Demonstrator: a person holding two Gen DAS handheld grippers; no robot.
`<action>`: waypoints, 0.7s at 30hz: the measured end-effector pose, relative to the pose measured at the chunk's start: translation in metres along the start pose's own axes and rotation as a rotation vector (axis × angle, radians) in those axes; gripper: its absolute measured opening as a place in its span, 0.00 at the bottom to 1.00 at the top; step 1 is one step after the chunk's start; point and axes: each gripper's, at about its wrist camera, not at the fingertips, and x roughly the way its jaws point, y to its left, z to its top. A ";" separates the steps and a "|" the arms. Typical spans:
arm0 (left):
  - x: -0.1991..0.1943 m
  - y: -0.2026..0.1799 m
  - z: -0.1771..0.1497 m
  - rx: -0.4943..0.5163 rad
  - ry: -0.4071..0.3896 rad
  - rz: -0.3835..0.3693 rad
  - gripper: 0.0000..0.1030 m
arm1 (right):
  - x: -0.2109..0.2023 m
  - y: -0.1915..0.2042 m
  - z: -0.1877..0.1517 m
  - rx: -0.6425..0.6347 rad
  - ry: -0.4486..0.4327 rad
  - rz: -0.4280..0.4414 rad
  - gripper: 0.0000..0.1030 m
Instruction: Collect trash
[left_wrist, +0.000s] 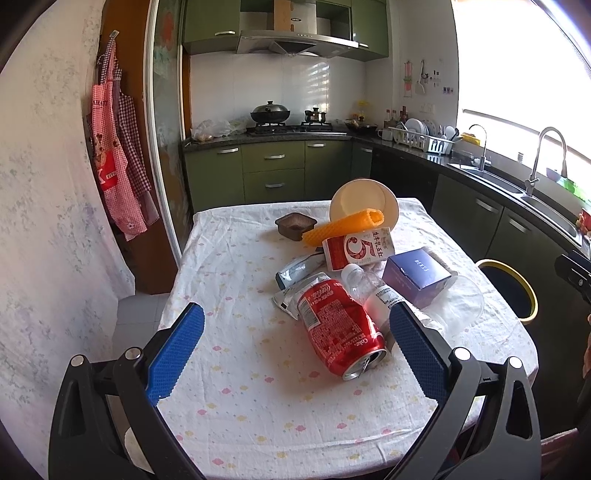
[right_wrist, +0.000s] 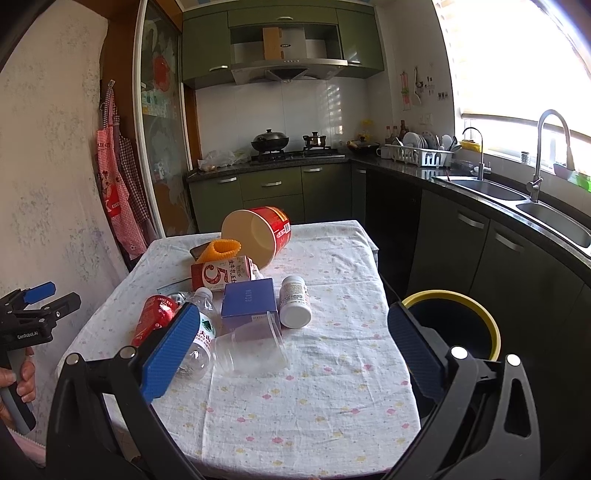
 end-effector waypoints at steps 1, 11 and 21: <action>0.000 0.000 0.000 0.001 0.002 0.000 0.96 | 0.001 0.000 0.000 0.000 -0.001 -0.001 0.94; 0.003 0.001 -0.002 -0.001 0.010 -0.003 0.96 | 0.003 0.000 -0.002 0.000 0.006 -0.002 0.94; 0.005 0.000 -0.003 0.004 0.020 -0.005 0.96 | 0.004 0.000 -0.002 0.002 0.008 -0.001 0.94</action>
